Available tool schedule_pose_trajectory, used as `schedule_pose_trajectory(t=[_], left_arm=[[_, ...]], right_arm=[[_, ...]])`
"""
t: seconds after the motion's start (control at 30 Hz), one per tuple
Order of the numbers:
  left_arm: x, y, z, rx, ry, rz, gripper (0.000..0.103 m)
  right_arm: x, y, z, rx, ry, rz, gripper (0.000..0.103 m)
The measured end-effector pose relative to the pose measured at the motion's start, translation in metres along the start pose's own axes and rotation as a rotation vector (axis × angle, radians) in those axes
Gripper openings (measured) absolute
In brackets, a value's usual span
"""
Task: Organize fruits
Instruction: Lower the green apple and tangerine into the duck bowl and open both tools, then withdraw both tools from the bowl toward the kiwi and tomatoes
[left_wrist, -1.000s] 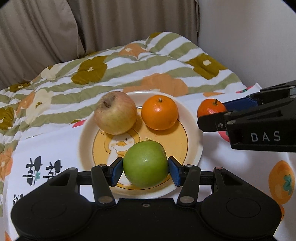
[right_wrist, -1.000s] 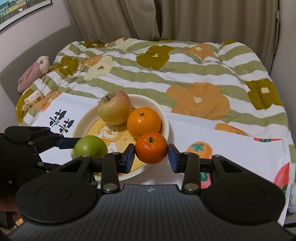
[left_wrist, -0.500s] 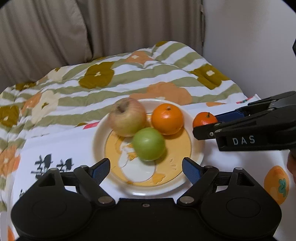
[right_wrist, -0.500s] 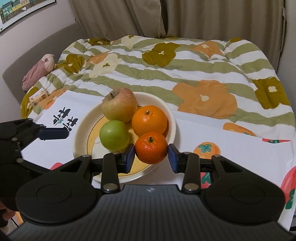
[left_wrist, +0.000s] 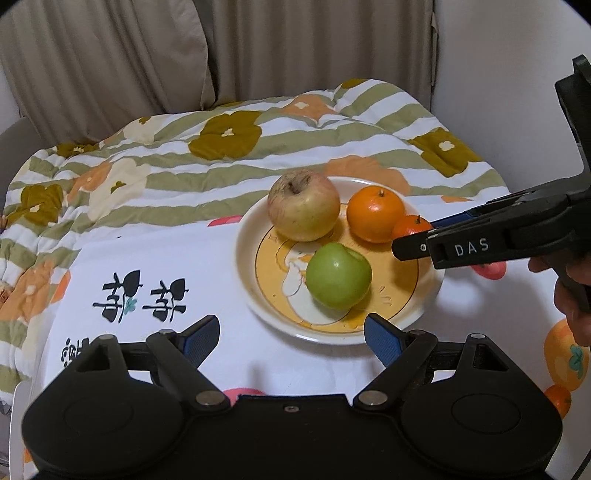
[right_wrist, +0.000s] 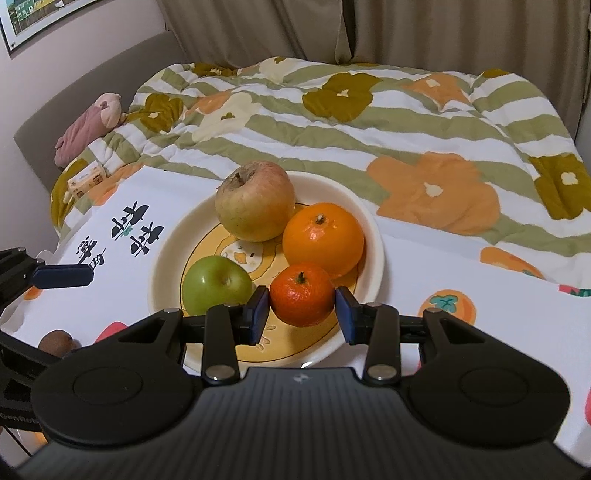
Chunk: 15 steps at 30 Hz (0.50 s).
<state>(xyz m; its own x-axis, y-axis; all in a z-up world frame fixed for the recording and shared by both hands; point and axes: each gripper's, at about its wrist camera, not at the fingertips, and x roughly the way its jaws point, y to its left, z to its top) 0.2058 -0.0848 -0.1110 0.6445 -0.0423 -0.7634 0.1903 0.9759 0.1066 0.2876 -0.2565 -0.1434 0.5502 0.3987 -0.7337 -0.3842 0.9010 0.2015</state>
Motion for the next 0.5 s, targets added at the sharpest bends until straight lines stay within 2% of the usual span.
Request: schedule_pose_trajectory(t=[0.13,0.17,0.2,0.23,0.27,0.5], left_arm=[[0.001,0.003,-0.002,-0.003,0.006,0.007,0.089],[0.0,0.003,-0.002,-0.003,0.005,0.008,0.089],[-0.001,0.003,-0.002,-0.003,0.003,0.009,0.089],[-0.002,0.003,-0.002,-0.004,0.001,0.009,0.089],[-0.003,0.004,-0.003,-0.006,-0.003,0.011,0.089],[-0.011,0.003,-0.005,-0.006,-0.021,0.014,0.089]], right_arm=[[-0.002,0.002,0.0,-0.01,-0.033,0.012,0.059],[-0.003,0.003,0.0,-0.01,-0.043,0.009,0.067],[-0.003,0.003,0.0,-0.007,-0.048,0.004,0.084],[-0.003,0.003,0.0,-0.003,-0.044,0.001,0.095],[-0.004,0.003,0.0,0.005,-0.044,0.001,0.103],[-0.013,0.004,-0.009,0.009,-0.04,-0.023,0.103]])
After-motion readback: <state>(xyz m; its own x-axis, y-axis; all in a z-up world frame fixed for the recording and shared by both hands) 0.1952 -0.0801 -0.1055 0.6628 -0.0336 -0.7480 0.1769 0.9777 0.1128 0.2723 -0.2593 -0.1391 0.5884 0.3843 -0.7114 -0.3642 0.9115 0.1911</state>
